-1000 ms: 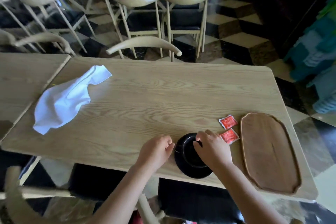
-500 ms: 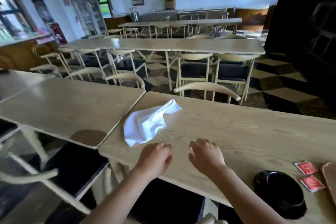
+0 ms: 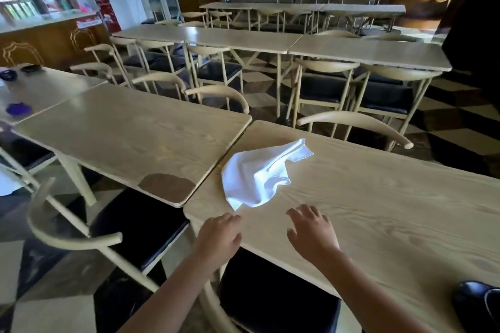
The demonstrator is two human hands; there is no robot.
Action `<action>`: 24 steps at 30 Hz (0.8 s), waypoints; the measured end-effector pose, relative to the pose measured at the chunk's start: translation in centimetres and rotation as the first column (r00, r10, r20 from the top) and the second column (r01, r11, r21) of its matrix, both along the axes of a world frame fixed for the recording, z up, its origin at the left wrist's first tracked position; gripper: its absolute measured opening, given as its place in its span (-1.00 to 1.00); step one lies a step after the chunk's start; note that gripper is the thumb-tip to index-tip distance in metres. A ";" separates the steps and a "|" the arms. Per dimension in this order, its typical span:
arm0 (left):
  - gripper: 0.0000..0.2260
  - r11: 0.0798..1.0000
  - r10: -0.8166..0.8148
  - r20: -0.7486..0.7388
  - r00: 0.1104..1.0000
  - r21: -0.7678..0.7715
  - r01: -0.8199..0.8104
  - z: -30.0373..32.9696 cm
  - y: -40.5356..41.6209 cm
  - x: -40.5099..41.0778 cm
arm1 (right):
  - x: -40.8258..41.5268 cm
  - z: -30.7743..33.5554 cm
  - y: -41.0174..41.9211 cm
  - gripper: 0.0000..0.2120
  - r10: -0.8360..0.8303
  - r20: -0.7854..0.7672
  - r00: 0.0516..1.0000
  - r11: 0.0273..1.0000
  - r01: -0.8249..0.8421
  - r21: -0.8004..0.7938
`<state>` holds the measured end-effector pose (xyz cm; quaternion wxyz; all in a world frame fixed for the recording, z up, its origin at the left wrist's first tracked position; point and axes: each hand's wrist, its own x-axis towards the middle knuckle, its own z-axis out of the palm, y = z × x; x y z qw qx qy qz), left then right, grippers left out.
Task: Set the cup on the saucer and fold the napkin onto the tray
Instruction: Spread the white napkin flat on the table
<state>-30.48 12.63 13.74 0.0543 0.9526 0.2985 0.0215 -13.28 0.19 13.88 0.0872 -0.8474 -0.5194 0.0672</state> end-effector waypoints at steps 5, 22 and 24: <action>-0.72 0.995 0.053 -0.043 0.998 -0.085 -0.057 -3.2 3.4 2.5 | 2.5 -5.0 5.1 -0.61 0.008 -0.025 1.000 0.995 -0.011 -0.096; -0.69 0.979 -0.020 -0.058 0.998 -0.204 0.008 -15.9 15.2 10.8 | 7.6 -18.0 17.5 -0.52 -0.071 0.028 0.997 0.998 0.071 -0.001; -0.81 0.965 -0.020 0.013 1.000 -0.261 0.022 -15.6 15.7 11.1 | 7.7 -18.0 17.6 -0.62 -0.058 0.043 0.997 0.992 0.053 0.115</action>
